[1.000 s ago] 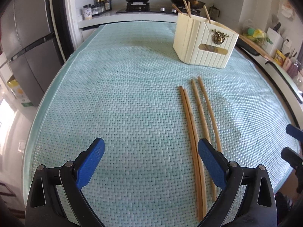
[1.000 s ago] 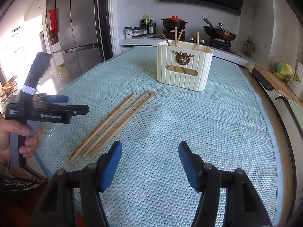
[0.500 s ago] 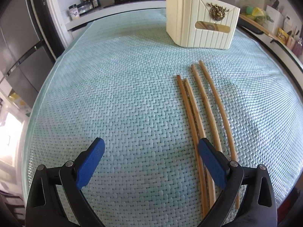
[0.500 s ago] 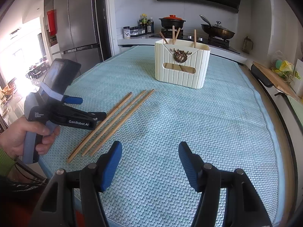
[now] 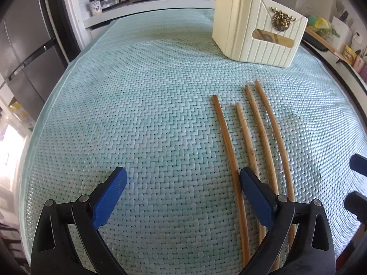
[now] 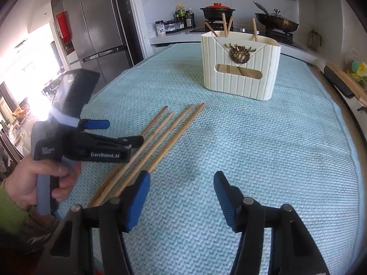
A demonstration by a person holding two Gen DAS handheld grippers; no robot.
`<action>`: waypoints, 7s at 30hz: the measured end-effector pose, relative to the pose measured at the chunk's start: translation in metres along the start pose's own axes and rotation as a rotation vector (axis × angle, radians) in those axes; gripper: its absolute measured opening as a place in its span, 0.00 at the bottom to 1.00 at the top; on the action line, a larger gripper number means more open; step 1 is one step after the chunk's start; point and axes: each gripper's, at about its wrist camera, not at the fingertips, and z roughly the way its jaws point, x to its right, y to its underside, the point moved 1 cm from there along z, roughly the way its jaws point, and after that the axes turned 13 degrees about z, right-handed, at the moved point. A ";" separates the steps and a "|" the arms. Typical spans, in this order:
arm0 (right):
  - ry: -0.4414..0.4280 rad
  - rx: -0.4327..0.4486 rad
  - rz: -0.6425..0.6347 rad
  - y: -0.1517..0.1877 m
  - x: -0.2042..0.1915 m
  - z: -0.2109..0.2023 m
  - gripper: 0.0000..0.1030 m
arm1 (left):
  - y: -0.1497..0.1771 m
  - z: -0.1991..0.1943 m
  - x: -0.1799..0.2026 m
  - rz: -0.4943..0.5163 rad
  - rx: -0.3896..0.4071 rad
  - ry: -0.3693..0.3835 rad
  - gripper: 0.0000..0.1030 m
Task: Organize utensils
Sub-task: 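Grasp a wooden chopstick with the right tool while the left tool grips another chopstick, then lift both chopsticks and carry them above the cream box, then lower both chopsticks into the box and open both tools, then grasp a wooden chopstick with the right tool while the left tool grips the last chopstick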
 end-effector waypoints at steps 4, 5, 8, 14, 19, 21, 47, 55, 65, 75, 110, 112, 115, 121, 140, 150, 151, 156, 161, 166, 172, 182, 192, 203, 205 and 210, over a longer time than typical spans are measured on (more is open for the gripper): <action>0.000 -0.031 0.006 -0.018 -0.008 0.040 0.45 | 0.004 -0.002 -0.008 -0.020 -0.003 -0.015 0.96; -0.006 -0.040 0.019 -0.021 -0.008 0.048 0.43 | 0.006 -0.003 -0.010 -0.025 -0.004 -0.018 0.96; 0.010 -0.051 0.003 -0.025 -0.013 0.063 0.43 | 0.012 -0.005 -0.019 -0.041 -0.008 -0.027 0.96; 0.093 -0.043 -0.145 -0.014 -0.032 0.075 0.43 | 0.019 -0.007 -0.029 -0.072 -0.008 -0.030 0.96; 0.198 -0.021 -0.235 0.003 -0.031 0.062 0.16 | 0.019 -0.008 -0.018 -0.042 -0.001 -0.021 0.96; 0.224 -0.014 -0.188 0.005 -0.018 0.051 0.08 | 0.019 -0.009 -0.013 -0.030 0.004 -0.015 0.96; 0.259 -0.137 0.043 -0.019 0.106 0.024 0.44 | 0.010 -0.004 -0.038 -0.097 -0.043 0.074 0.96; 0.216 -0.200 0.018 -0.071 0.117 0.062 0.41 | -0.027 0.019 -0.037 -0.038 -0.090 0.063 0.78; 0.218 -0.246 0.041 -0.119 0.129 0.098 0.07 | -0.051 0.030 -0.037 -0.007 -0.103 0.063 0.43; 0.090 -0.099 0.109 -0.126 0.150 0.061 0.07 | -0.055 0.027 -0.034 -0.061 -0.029 0.101 0.04; -0.071 0.472 -0.015 -0.138 0.054 -0.151 0.07 | -0.100 -0.188 -0.025 -0.060 0.487 0.188 0.03; -0.068 0.474 -0.018 -0.139 0.053 -0.152 0.07 | -0.101 -0.191 -0.025 -0.057 0.494 0.190 0.03; -0.071 0.476 -0.024 -0.138 0.053 -0.152 0.07 | -0.103 -0.195 -0.023 -0.047 0.506 0.189 0.02; -0.067 0.469 -0.029 -0.143 0.053 -0.150 0.07 | -0.112 -0.198 -0.023 -0.039 0.515 0.205 0.02; -0.060 0.582 -0.033 -0.245 0.036 -0.171 0.07 | -0.223 -0.248 -0.030 -0.001 0.676 0.220 0.02; 0.004 0.501 -0.015 -0.304 0.043 -0.099 0.07 | -0.291 -0.182 -0.029 -0.039 0.594 0.171 0.02; 0.008 0.467 -0.010 -0.306 0.045 -0.086 0.07 | -0.294 -0.170 -0.028 -0.041 0.566 0.171 0.02; 0.016 0.316 0.018 -0.305 0.059 -0.027 0.07 | -0.299 -0.111 -0.021 -0.060 0.450 0.198 0.03; -0.016 0.272 0.069 -0.306 0.070 -0.003 0.10 | -0.296 -0.085 -0.028 -0.125 0.386 0.224 0.20; -0.027 0.378 0.098 -0.307 0.072 -0.049 0.43 | -0.270 -0.123 -0.045 -0.106 0.418 0.165 0.63; 0.029 0.450 -0.111 -0.266 0.045 -0.129 0.51 | -0.200 -0.182 -0.057 0.064 0.352 0.067 0.77; 0.196 0.413 -0.236 -0.109 0.048 -0.149 0.51 | -0.038 -0.202 -0.055 0.142 0.244 -0.083 0.94; 0.028 0.113 0.062 0.008 0.043 -0.039 0.51 | 0.052 -0.104 -0.009 -0.124 0.119 0.075 0.94; -0.095 -0.046 0.074 -0.017 -0.005 0.028 0.21 | 0.070 -0.100 -0.023 -0.172 0.103 0.023 0.94; -0.090 -0.064 0.089 -0.025 -0.010 0.041 0.20 | 0.075 -0.100 -0.024 -0.176 0.097 0.016 0.94; -0.088 -0.152 0.038 -0.020 -0.037 0.066 0.19 | 0.083 -0.100 -0.029 -0.196 0.091 0.002 0.94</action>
